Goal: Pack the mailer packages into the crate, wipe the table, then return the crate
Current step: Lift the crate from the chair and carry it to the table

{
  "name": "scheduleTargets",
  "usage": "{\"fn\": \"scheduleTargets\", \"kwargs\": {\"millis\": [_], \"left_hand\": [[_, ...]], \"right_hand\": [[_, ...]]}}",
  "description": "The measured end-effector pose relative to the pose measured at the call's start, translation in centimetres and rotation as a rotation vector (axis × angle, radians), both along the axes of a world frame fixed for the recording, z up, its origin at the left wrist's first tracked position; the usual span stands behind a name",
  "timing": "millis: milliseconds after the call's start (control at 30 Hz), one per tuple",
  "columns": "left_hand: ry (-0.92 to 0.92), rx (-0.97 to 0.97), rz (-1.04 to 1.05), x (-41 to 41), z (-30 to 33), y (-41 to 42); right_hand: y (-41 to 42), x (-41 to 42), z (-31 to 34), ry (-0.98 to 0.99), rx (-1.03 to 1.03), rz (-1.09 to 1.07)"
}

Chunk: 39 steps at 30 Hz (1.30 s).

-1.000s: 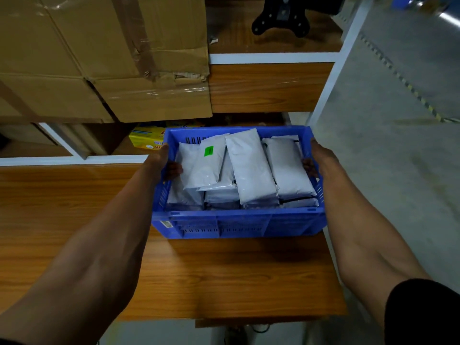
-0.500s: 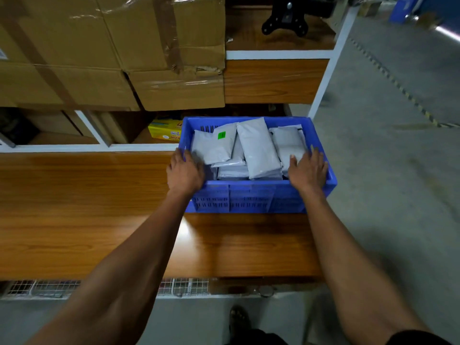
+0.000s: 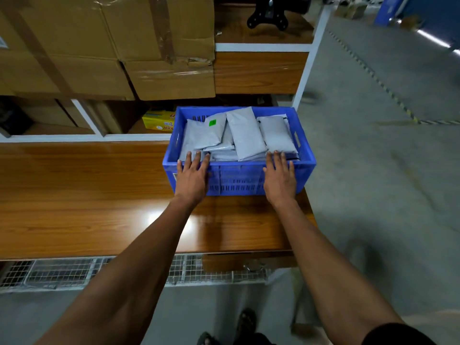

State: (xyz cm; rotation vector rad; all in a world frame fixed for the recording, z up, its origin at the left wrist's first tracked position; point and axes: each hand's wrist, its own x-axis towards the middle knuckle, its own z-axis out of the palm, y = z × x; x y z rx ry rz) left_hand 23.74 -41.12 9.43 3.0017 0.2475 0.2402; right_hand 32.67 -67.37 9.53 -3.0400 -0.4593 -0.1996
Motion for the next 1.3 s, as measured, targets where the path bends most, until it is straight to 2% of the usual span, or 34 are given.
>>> {"fn": "scheduleTargets", "kwargs": {"millis": [333,933,1200,1300], "left_hand": [[-0.145,-0.05,-0.008,0.0,-1.3,-1.5],[-0.136,0.019,-0.025,1.2,-2.6,-2.6],[0.077,0.07,0.008,0.7,-0.9,-2.8],[0.175,0.006,0.016,0.1,1.1,-3.5]], "right_hand": [[-1.5,0.2,0.0,-0.058,0.028,0.02],[-2.6,2.0,-1.2,-0.047,0.108,0.041],[-2.6,0.8,-0.2,0.012,0.081,0.042],[-2.8,-0.2,0.7,0.083,0.081,0.052]]}}
